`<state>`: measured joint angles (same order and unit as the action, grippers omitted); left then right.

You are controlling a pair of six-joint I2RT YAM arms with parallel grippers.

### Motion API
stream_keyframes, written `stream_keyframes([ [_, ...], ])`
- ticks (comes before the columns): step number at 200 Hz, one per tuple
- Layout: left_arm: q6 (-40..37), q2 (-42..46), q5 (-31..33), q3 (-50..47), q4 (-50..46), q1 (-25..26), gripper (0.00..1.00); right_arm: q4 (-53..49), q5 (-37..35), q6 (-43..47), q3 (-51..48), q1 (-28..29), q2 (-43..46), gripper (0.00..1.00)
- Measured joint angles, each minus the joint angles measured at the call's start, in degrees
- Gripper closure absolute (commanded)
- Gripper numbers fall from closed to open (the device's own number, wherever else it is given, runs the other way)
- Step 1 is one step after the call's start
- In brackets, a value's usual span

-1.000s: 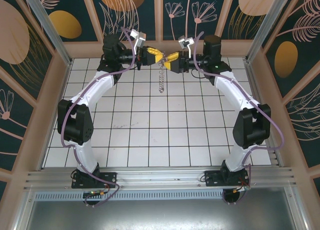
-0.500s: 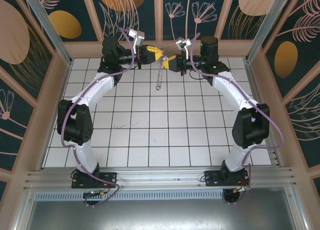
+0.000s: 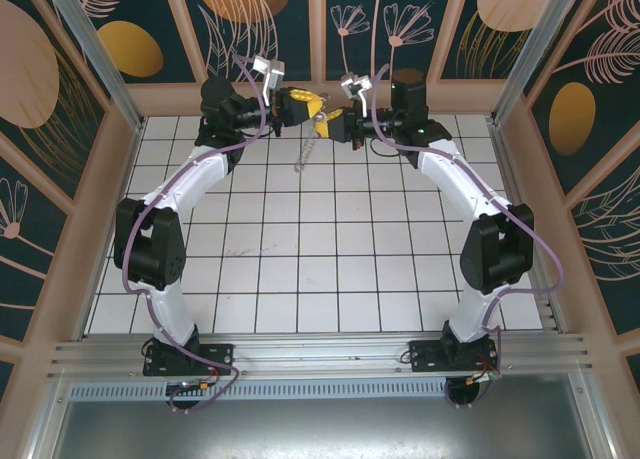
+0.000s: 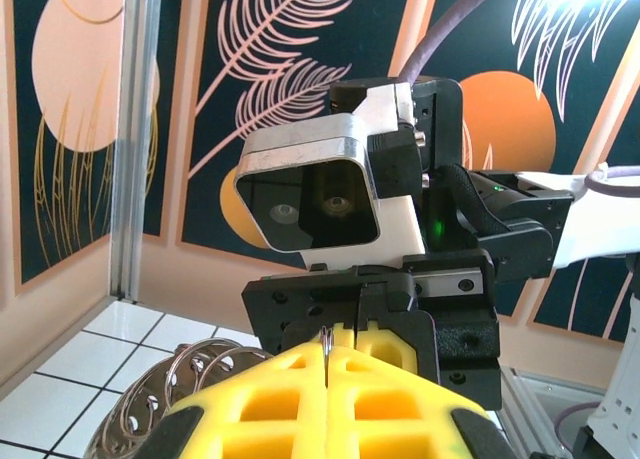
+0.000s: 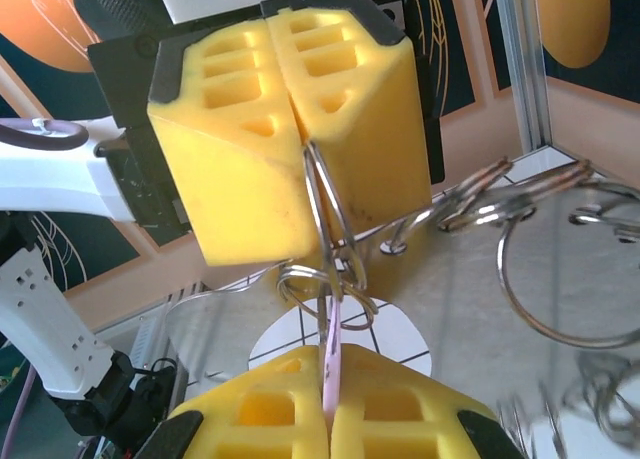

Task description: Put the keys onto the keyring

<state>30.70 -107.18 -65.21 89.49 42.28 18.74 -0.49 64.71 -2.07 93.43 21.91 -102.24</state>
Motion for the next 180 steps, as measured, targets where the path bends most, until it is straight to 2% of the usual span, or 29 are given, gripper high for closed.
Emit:
stream_keyframes([
  [10, 1.1, 0.0, 0.5, -0.5, 1.2, 0.0, 1.00, -0.3, -0.4, -0.1, 0.1, 0.1, 0.0, 0.76],
  [24, 3.0, 0.0, 2.2, -1.4, 3.0, 0.1, 1.00, -0.8, -0.7, 0.2, -0.1, 0.3, 0.0, 0.69],
  [54, 9.7, 0.0, 5.0, -3.6, 10.7, 0.1, 1.00, 0.2, -1.6, -0.6, -8.0, -0.8, 3.9, 0.66],
  [96, 22.3, -1.5, 7.4, -6.0, 26.0, 0.2, 1.00, 4.6, -5.2, -5.8, -21.9, -6.6, 16.1, 0.62],
  [139, 31.8, -3.0, 9.7, -9.1, 38.3, 0.2, 1.00, 15.3, -12.6, -13.9, -25.4, -6.4, 23.4, 0.58],
  [180, 38.2, -3.8, 11.5, -10.4, 45.6, 0.2, 1.00, 24.0, -16.9, -21.1, -27.1, -5.8, 22.7, 0.56],
])
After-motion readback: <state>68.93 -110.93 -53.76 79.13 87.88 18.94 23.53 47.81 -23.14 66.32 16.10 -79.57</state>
